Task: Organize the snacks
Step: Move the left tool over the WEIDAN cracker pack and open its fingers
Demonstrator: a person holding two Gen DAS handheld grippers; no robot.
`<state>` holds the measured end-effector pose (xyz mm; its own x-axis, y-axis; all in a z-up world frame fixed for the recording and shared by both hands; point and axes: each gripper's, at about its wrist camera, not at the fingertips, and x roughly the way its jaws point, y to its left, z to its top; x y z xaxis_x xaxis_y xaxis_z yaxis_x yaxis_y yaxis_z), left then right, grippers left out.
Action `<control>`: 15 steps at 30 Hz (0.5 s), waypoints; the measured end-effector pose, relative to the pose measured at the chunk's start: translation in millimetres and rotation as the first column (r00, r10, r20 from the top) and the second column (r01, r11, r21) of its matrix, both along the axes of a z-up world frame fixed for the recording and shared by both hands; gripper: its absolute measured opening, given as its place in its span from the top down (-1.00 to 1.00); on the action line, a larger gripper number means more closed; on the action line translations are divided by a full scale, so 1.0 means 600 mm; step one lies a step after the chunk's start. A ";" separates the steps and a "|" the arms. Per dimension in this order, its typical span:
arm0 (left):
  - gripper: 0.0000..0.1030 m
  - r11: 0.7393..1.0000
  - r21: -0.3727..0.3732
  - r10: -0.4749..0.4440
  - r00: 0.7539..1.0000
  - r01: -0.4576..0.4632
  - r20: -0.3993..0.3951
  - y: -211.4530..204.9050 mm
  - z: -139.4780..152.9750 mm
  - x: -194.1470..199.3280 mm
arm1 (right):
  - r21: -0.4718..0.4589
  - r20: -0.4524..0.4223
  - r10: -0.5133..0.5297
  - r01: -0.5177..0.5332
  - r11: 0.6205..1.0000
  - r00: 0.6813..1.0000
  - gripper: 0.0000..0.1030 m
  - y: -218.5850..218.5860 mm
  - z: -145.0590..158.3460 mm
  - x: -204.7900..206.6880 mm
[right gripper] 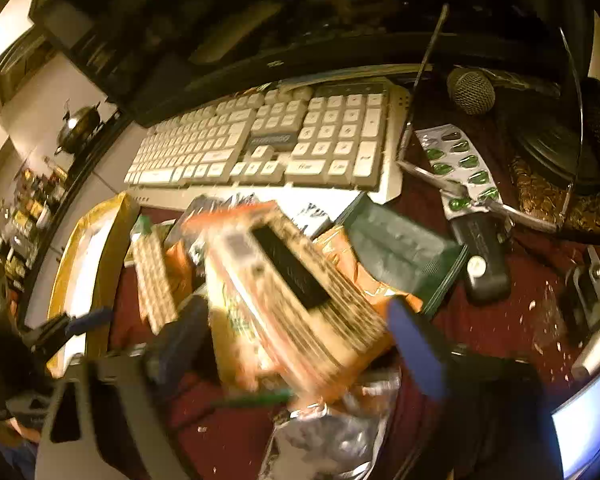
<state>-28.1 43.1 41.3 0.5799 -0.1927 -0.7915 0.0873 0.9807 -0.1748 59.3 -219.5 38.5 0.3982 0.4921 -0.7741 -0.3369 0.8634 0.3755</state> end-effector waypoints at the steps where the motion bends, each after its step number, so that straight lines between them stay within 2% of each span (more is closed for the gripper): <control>1: -0.61 1.000 -0.001 -0.003 1.000 0.003 0.001 -0.001 0.000 0.000 | -0.004 0.002 0.015 -0.015 1.000 1.000 -0.34 0.004 0.003 -0.006; 2: -0.61 1.000 -0.003 -0.005 1.000 0.005 0.001 -0.002 0.001 0.002 | -0.012 0.005 0.029 -0.029 1.000 1.000 -0.24 0.010 0.007 -0.014; 7: -0.62 1.000 -0.010 -0.008 1.000 0.008 0.002 -0.008 0.006 0.009 | -0.008 0.014 0.040 -0.040 0.999 0.999 -0.24 0.013 0.017 -0.021; 12: -0.61 0.999 -0.036 -0.017 1.000 0.017 -0.005 -0.015 0.013 0.021 | 0.047 -0.017 0.000 0.001 0.999 1.000 -0.35 -0.008 0.004 0.012; 15: -0.61 0.999 -0.043 -0.021 1.000 0.020 -0.008 -0.025 0.016 0.030 | 0.049 -0.021 -0.006 0.007 0.999 1.000 -0.36 -0.007 -0.002 0.026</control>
